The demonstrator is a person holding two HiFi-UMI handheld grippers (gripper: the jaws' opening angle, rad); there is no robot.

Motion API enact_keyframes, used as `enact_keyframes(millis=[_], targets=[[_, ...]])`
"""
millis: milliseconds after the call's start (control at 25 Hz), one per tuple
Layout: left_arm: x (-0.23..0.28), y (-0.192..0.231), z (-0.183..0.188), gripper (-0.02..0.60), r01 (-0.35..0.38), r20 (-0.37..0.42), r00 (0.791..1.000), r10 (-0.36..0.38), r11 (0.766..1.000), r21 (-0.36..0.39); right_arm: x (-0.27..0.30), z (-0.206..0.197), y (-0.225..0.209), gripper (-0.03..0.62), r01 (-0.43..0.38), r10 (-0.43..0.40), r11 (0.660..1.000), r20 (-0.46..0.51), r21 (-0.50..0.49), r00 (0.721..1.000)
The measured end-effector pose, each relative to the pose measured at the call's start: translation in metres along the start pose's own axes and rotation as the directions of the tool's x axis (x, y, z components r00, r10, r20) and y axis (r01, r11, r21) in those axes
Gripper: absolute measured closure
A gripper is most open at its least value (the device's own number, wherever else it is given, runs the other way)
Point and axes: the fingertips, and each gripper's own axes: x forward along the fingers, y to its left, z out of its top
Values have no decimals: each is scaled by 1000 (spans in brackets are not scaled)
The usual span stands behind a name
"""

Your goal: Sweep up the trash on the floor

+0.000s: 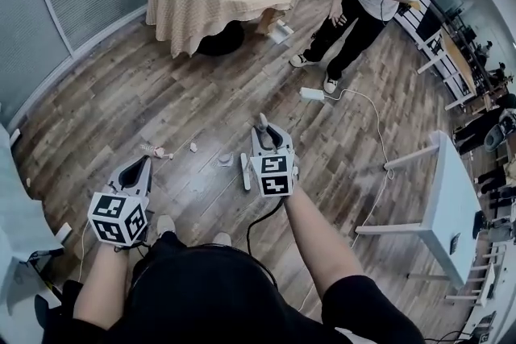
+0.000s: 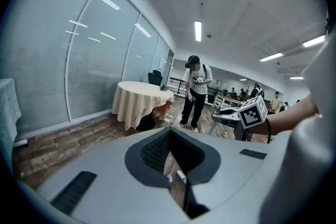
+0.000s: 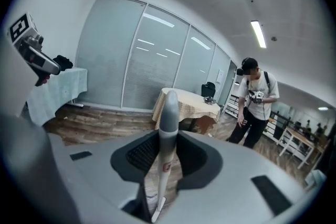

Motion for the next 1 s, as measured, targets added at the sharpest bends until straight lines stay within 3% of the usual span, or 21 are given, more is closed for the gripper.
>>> enact_keyframes(millis=[360,600,800,1000], targets=[[-16,14,3,586,-93,-3,996,93,996,7,43,9,-16,482,-23,25,995,23,-96,999],[-26,19,-5,586,-149,-23,989,149,989,5,74,-14,-13,484,-55,56,998,5,-38,998],[-31,26,-12,586,-175,-33,984,175,985,-3,88,1,21,485,-146,146,989,29,5,989],[-39,36,-12,586,-204,-21,979,203,979,-26,83,7,68,485,-277,276,960,20,37,961]])
